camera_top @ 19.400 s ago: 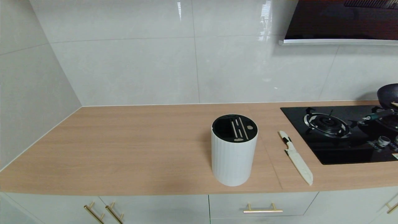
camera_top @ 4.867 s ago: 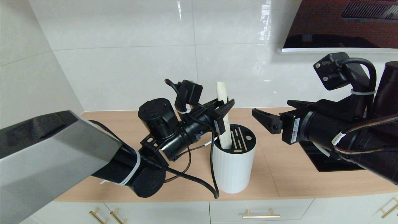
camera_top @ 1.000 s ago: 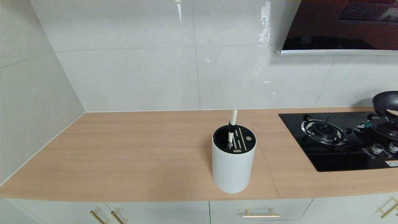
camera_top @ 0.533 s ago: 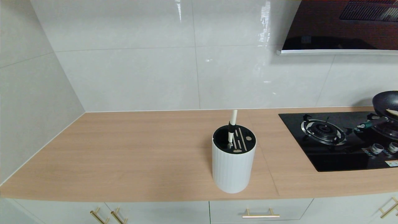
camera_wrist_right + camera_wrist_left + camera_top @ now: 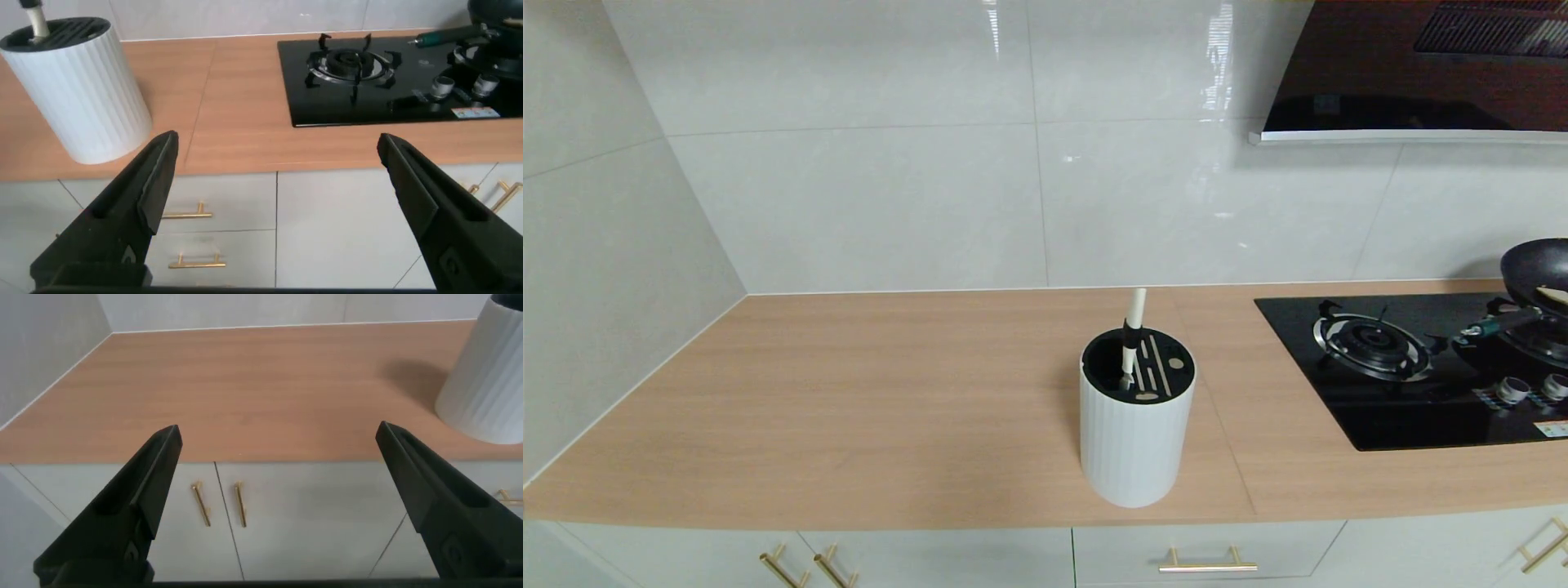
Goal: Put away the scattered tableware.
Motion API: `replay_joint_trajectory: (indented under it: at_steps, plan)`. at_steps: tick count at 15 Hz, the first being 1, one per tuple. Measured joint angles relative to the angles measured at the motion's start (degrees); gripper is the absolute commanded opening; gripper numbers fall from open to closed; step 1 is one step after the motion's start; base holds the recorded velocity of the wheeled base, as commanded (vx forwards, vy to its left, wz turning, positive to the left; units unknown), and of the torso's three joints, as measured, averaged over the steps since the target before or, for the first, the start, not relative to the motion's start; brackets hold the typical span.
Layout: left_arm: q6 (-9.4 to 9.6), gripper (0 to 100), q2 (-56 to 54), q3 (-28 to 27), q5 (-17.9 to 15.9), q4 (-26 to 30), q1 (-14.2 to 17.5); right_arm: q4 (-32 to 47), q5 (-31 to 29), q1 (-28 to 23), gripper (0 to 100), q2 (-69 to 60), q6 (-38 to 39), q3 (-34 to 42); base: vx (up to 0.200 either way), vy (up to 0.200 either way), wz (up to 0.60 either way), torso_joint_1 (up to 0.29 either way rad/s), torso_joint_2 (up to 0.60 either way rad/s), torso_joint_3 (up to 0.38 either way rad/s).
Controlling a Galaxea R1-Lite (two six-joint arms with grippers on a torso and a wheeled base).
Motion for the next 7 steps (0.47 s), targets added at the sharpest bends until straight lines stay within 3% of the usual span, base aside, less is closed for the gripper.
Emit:
replay_joint_trajectory:
  at_steps: [2, 7]
  plan:
    - [-0.95, 100, 0.0, 0.0, 0.0, 0.0, 0.0, 0.0, 0.0, 0.1, 100, 0.0, 0.3, 0.0, 0.0, 0.0, 0.0, 0.0, 0.0, 0.0]
    - [-1.02, 100, 0.0, 0.0, 0.0, 0.0, 0.0, 0.1, -0.1, 0.1, 100, -0.1, 0.4, 0.0, 0.0, 0.0, 0.0, 0.0, 0.0, 0.0]
